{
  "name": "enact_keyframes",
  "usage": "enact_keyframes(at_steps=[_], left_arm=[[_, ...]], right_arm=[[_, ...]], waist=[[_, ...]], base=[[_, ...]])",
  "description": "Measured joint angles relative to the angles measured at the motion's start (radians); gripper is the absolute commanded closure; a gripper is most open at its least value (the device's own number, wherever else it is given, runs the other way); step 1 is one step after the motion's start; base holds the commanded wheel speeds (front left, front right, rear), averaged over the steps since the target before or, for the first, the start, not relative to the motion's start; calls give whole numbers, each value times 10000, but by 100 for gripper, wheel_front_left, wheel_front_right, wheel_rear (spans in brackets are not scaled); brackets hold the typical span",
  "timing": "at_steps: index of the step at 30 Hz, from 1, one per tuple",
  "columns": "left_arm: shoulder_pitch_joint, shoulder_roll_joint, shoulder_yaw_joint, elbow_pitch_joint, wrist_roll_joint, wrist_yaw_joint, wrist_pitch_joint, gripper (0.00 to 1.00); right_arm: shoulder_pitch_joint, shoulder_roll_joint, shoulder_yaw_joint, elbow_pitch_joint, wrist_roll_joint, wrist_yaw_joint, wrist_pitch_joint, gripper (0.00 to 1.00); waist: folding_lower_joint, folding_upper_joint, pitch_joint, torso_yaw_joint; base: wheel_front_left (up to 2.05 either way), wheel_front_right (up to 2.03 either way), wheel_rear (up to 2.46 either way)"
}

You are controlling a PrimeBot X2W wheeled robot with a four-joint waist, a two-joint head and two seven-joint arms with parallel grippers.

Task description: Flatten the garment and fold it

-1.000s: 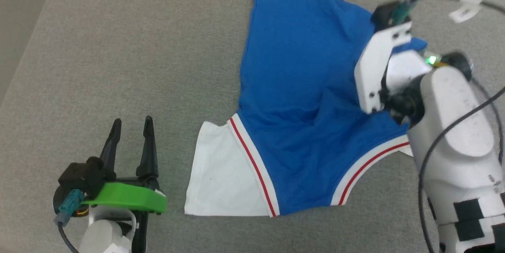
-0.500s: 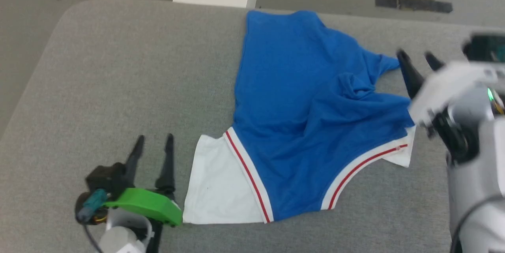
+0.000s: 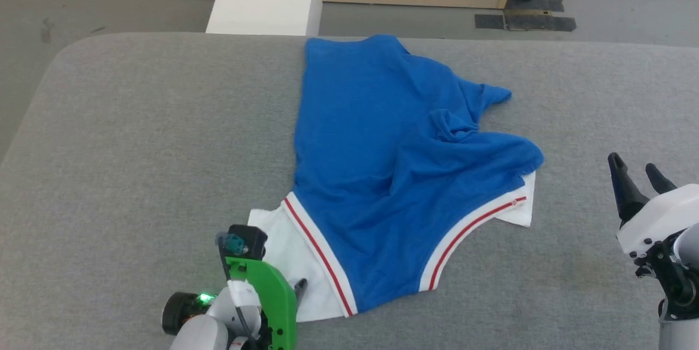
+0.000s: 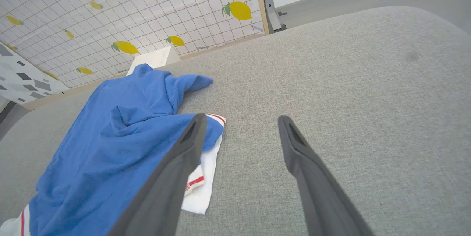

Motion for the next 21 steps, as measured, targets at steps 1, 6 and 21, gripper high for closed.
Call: enact_keyframes(at_steps=[1,6,21], left_arm=[[-16,6,-42,0,-224,-17,146,100],[-48,13,190,-96,-512,-169,-311,100],[-913,1478,4102,-543,-1565,1766,-1885,100]], right_arm=[[4,0,2,-25,12,0,0,0],[143,4,-27,-102,138,0,-48,0],[274,12,117,-199,6,0,-136,0]], waist=[[0,0,28,-48],[0,0,189,-158],[0,-1,601,-47]], base=[[0,0,0],[0,0,0],[0,0,0]])
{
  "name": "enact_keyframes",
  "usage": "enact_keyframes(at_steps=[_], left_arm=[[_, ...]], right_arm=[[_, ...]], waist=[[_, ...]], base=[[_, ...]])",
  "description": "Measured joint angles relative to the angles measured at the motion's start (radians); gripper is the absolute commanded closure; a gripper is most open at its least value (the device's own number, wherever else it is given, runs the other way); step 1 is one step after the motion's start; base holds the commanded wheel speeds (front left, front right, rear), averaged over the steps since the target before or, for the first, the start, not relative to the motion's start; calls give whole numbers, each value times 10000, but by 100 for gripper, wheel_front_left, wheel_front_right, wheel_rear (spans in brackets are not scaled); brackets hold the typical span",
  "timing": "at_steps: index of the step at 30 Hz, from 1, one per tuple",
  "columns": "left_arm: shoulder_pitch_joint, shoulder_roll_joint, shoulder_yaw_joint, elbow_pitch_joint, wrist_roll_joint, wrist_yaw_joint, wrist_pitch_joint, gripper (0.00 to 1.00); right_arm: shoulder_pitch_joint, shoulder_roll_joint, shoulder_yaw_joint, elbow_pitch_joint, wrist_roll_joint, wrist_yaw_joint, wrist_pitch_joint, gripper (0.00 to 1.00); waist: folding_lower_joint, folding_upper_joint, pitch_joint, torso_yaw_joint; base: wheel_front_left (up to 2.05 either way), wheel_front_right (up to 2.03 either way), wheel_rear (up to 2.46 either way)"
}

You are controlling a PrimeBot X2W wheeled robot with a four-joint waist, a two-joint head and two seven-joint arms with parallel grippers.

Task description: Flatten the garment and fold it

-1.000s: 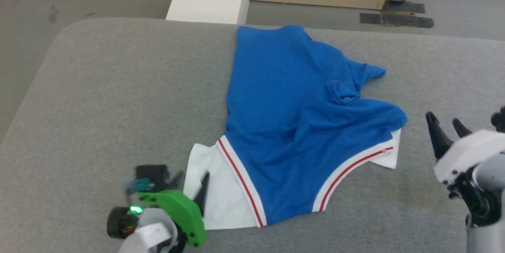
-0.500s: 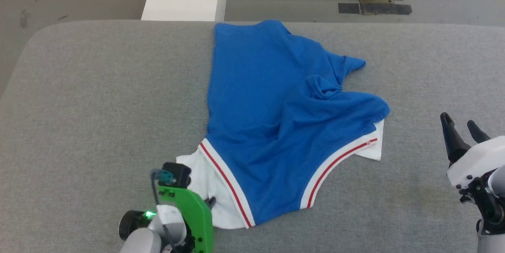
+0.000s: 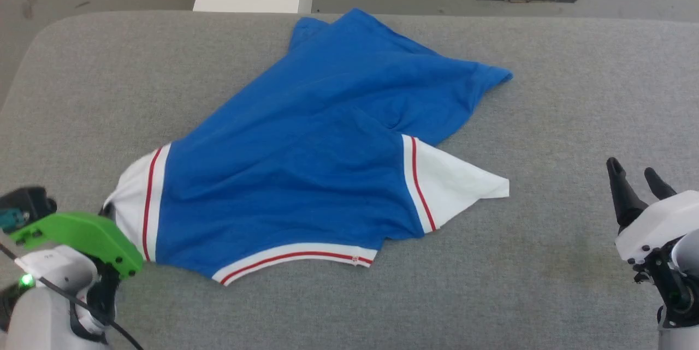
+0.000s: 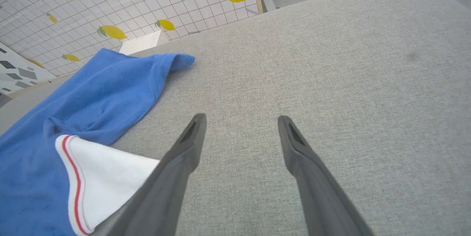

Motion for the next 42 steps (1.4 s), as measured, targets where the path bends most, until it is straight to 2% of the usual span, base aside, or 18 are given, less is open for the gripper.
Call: enact_keyframes(at_steps=[2,3,4,7,11,14,16,21,31,32,33,38,42], left_arm=[[150,-59,42,255,-73,44,0,100],[196,-192,86,299,-201,13,-111,39],[198,-339,92,288,-366,-88,-328,0],[190,-571,54,2,-453,-441,-1262,0],[243,-449,-75,-744,341,-859,-3580,0],[592,-412,-293,-961,1020,-953,-5133,0],[912,-573,-334,-905,1220,-963,-5753,0],[1387,-991,-568,-792,1354,-930,-6176,0],[1362,-1103,-817,-637,1365,-878,-6261,0],[1361,-1104,-842,-606,1367,-878,-6259,0],[1361,-1104,-853,-583,1365,-878,-6259,0],[1362,-1066,-913,-520,1367,-876,-6132,0],[1376,-961,-1030,-606,1373,-872,-5513,0]], right_arm=[[7,0,96,-4,-38,0,25,0],[17,-2,180,-12,-88,0,98,0],[27,-2,303,-17,-130,0,111,0],[33,-8,811,-88,-412,0,295,0],[32,-8,2257,-173,-1003,0,945,0],[8,-19,3444,-2,-1273,2,1914,0],[-76,-31,3998,194,-1361,2,2475,0],[-941,-113,4646,1028,-2104,2,3118,0],[-2356,-263,5547,3114,-2702,0,3302,0],[-2439,-265,5545,3227,-2631,0,3325,68],[-2488,-267,5547,3296,-2554,0,3338,99],[-2542,-360,5135,3287,-1866,0,3076,100],[-2157,-414,4314,2500,-1327,2,2719,100]], waist=[[0,0,58,-6],[0,0,88,-2],[0,0,115,12],[0,0,135,88],[0,0,146,188],[0,0,159,285],[0,0,186,357],[0,0,348,526],[0,0,607,901],[0,0,606,922],[0,0,594,929],[0,0,452,923],[1,0,272,869]], base=[[0,0,0],[0,0,0],[0,0,0],[0,0,0],[0,0,0],[0,0,0],[0,0,0],[0,0,0],[0,0,0],[0,0,0],[0,0,0],[0,0,0],[0,0,0]])
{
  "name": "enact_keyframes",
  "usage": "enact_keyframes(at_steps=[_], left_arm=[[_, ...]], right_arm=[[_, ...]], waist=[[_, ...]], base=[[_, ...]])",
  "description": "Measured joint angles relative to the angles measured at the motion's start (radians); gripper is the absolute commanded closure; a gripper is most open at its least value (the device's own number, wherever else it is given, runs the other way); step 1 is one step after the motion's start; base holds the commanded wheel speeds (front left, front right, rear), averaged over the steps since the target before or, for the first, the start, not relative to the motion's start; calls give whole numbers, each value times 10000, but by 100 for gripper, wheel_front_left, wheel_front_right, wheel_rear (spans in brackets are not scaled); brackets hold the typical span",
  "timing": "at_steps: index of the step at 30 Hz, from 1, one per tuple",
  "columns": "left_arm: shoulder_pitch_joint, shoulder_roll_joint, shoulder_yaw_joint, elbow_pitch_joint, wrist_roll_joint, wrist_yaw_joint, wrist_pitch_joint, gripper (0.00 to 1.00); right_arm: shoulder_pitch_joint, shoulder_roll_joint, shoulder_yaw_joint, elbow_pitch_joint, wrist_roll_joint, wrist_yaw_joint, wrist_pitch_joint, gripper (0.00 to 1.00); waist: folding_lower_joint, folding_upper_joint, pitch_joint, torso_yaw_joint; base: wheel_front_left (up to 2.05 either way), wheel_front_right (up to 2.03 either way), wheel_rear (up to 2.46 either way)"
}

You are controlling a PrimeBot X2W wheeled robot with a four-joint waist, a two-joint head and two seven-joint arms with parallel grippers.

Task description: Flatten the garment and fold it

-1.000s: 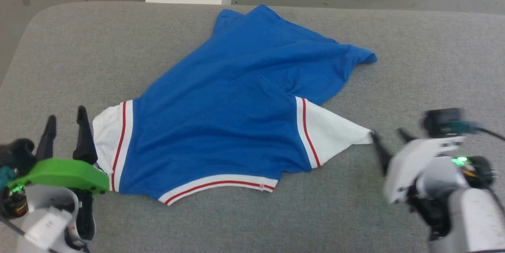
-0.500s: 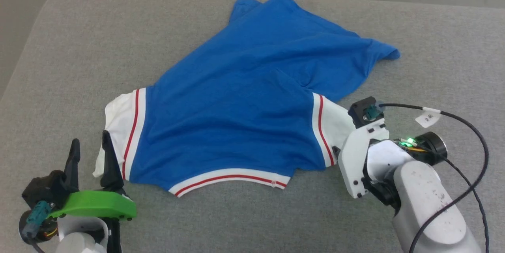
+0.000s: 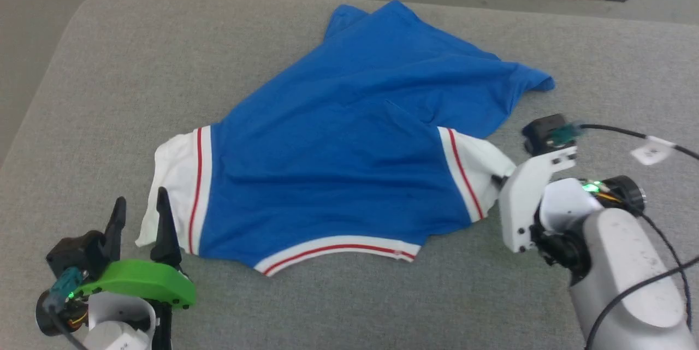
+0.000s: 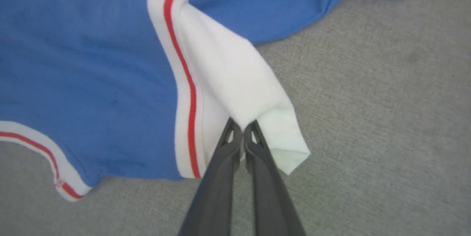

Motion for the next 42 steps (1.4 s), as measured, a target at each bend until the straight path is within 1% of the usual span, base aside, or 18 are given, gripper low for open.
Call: enact_keyframes(at_steps=[3,5,7,10,12,14,17,18,19,20,21,22,27,29,33,36,39,42], left_arm=[[4,71,-155,-173,-29,38,978,0],[10,157,-259,-192,-119,148,2048,0],[10,272,-290,-180,-245,401,3400,0],[-13,541,-380,-161,-209,721,4844,0],[-24,740,-537,-44,-209,694,5578,0],[-110,861,-719,142,-282,510,6205,0],[-429,1011,-863,466,-286,389,6627,0],[-529,1028,-886,569,-301,326,6709,6],[-618,1035,-892,717,-422,240,6798,68],[-705,1030,-884,853,-604,176,6855,98],[-779,988,-840,943,-809,98,6880,100],[-903,882,-713,1072,-1277,-119,6803,100],[-910,522,-167,894,-2021,-347,6006,100],[-1065,282,125,462,-2504,-456,5678,100],[-1810,163,602,-589,-3126,-556,5183,100],[-2673,27,788,-1444,-3484,-623,4964,100],[-3672,38,861,-1950,-3645,-625,4869,100],[-4808,232,865,-2199,-3607,-596,4788,100]], right_arm=[[299,-96,-437,-706,146,0,-29,100],[504,-184,-629,-1110,151,-2,8,100],[674,-199,-771,-1430,155,0,144,100],[810,-192,-803,-1795,155,0,303,100],[840,-171,-792,-1950,169,0,380,100],[843,-138,-752,-2105,182,0,449,100],[845,-117,-715,-2220,190,0,510,100],[845,-111,-706,-2251,190,0,516,100],[845,-109,-686,-2280,190,0,518,100],[845,-104,-663,-2297,190,0,529,100],[845,-102,-650,-2313,190,0,529,100],[845,-94,-686,-2330,211,0,489,100],[842,13,-1150,-2460,606,0,224,100],[825,150,-1590,-2575,1193,0,146,100],[537,314,-2431,-2907,2654,0,194,100],[-102,382,-2997,-3354,3636,-2,449,100],[-870,395,-3471,-3808,4297,-2,790,100],[-1819,399,-3835,-4176,4637,-2,1283,100]], waist=[[0,0,-99,-95],[-1,0,-145,-167],[-1,0,-173,-255],[0,0,-142,-350],[0,0,-91,-385],[0,0,-21,-421],[0,0,85,-450],[0,0,112,-459],[0,0,141,-470],[0,0,165,-483],[0,0,187,-495],[0,0,202,-528],[0,0,33,-516],[0,0,-101,-500],[0,0,-396,-467],[0,0,-664,-453],[0,0,-942,-464],[0,0,-1240,-515]], base=[[0,0,0],[0,0,0],[0,0,0],[0,0,0],[0,0,0],[0,0,0],[0,0,0],[0,0,0],[0,0,0],[0,0,0],[0,0,0],[0,0,0],[0,0,0],[0,0,0],[0,0,0],[0,0,0],[0,0,0],[0,0,0]])
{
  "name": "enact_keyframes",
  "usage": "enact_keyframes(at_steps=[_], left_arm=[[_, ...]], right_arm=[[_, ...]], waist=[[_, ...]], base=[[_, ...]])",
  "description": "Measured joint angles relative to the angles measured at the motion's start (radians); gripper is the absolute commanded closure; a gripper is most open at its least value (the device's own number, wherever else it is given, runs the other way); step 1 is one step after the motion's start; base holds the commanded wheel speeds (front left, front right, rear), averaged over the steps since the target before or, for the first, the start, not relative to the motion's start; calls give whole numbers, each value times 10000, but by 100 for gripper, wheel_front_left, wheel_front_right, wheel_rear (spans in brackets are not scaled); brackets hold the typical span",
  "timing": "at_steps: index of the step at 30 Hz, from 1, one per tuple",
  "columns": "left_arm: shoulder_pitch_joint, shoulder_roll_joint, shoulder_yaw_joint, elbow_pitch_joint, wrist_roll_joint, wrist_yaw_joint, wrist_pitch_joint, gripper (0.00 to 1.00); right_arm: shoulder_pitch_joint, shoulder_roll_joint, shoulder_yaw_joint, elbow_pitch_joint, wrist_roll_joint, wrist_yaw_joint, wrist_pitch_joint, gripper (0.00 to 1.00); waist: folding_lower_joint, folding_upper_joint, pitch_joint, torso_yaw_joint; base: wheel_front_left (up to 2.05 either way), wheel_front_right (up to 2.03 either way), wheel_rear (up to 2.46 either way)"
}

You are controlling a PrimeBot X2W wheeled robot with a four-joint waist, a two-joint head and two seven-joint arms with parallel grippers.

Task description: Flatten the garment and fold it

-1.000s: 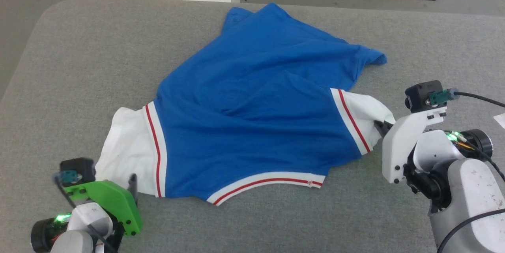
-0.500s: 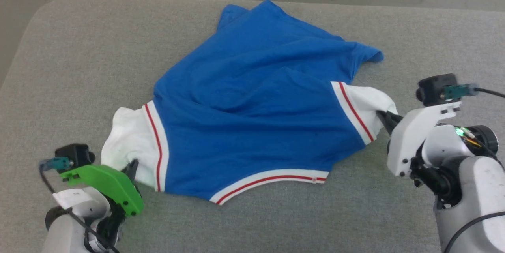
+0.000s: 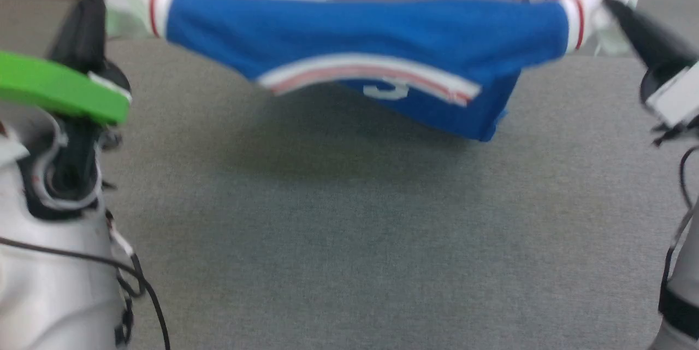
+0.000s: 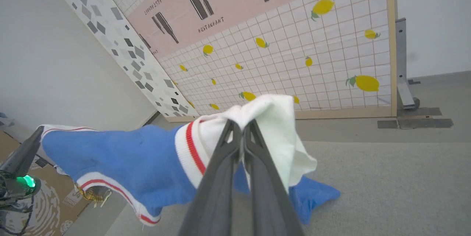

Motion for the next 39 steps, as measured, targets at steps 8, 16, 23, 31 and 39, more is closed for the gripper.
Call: enact_keyframes(at_steps=[8,16,23,31,39], left_arm=[[-2173,491,-303,-27,474,228,169,100],[-3617,1045,-821,1384,1055,362,842,100],[-6328,1636,-1413,3484,1829,537,1218,100],[-8966,1954,-1636,4646,2529,782,276,100],[-9881,1948,-1791,5430,2734,384,-920,100]], right_arm=[[-2327,19,-746,-127,148,0,1488,100],[-4418,23,-1476,1469,-989,0,2654,100],[-7339,42,-1369,3323,-2660,0,1988,100],[-10316,54,-1135,5093,-3216,2,-750,100],[-11316,48,-1317,6383,-3350,0,-1981,100]], waist=[[0,0,-524,-258],[0,1,-162,-467],[0,0,1338,-637],[1,1,3063,-824],[2,0,4550,-962]], base=[[0,0,0],[0,0,0],[0,0,0],[0,0,0],[0,0,0]])
